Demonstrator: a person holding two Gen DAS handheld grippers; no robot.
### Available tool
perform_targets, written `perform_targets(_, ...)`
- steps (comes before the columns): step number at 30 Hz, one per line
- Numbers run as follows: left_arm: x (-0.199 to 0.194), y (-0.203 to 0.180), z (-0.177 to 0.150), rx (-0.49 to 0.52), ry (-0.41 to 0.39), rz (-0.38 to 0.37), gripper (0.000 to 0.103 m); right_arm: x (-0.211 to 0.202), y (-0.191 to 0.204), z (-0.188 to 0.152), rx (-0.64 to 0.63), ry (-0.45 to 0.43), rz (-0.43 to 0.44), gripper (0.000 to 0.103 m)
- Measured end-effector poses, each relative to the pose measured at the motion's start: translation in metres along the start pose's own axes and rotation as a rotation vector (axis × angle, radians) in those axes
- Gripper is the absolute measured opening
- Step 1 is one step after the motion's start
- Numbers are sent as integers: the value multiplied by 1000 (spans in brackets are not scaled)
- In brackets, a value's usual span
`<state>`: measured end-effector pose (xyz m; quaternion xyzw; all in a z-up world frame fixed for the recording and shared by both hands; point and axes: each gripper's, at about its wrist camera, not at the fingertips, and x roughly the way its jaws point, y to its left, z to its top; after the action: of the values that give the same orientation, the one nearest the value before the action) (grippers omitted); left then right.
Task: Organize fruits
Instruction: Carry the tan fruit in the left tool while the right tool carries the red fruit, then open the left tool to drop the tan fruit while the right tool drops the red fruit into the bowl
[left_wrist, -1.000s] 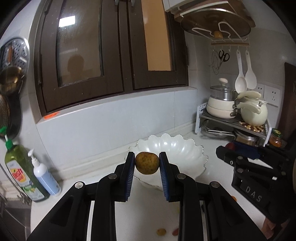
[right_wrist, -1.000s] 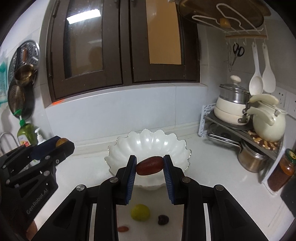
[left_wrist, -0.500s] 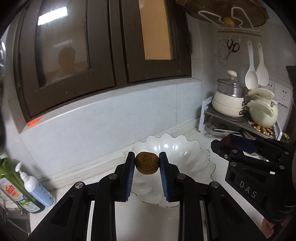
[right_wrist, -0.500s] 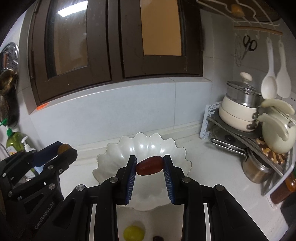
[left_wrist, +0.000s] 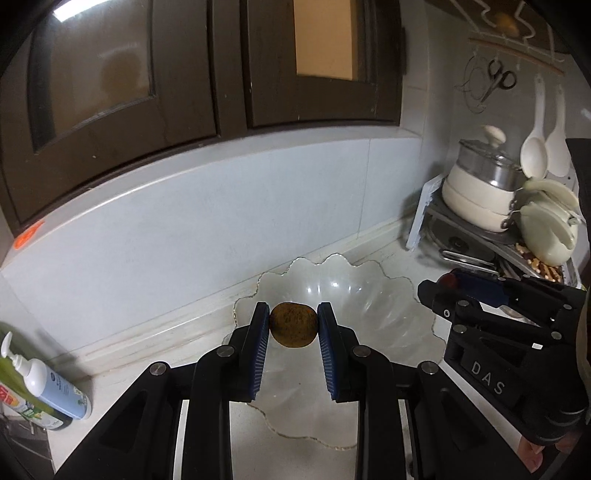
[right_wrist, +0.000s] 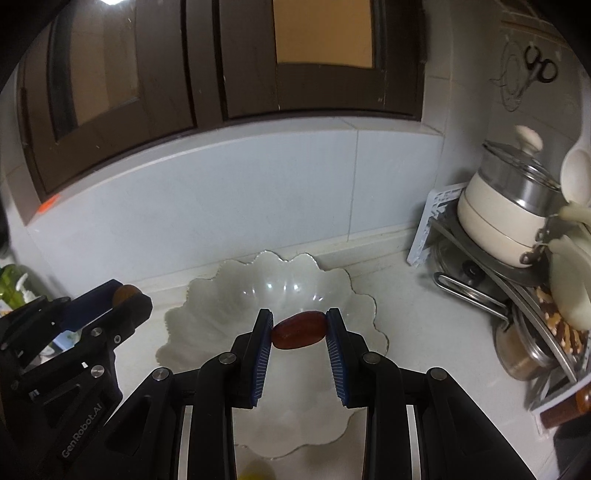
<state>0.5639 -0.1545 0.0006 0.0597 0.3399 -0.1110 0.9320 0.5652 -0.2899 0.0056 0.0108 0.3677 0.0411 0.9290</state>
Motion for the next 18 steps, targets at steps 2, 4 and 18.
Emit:
perform_targets(2,11,-1,4,7,18,10,27,13,-1,5,-2,27,-8,31)
perform_targets(4,26,-1,7,7,58,5,27,23,-2,7,-1,52,-10,31)
perform_targets(18,127,-7,-2,5,310,11,27,115,-15,-4,27,312,5,31)
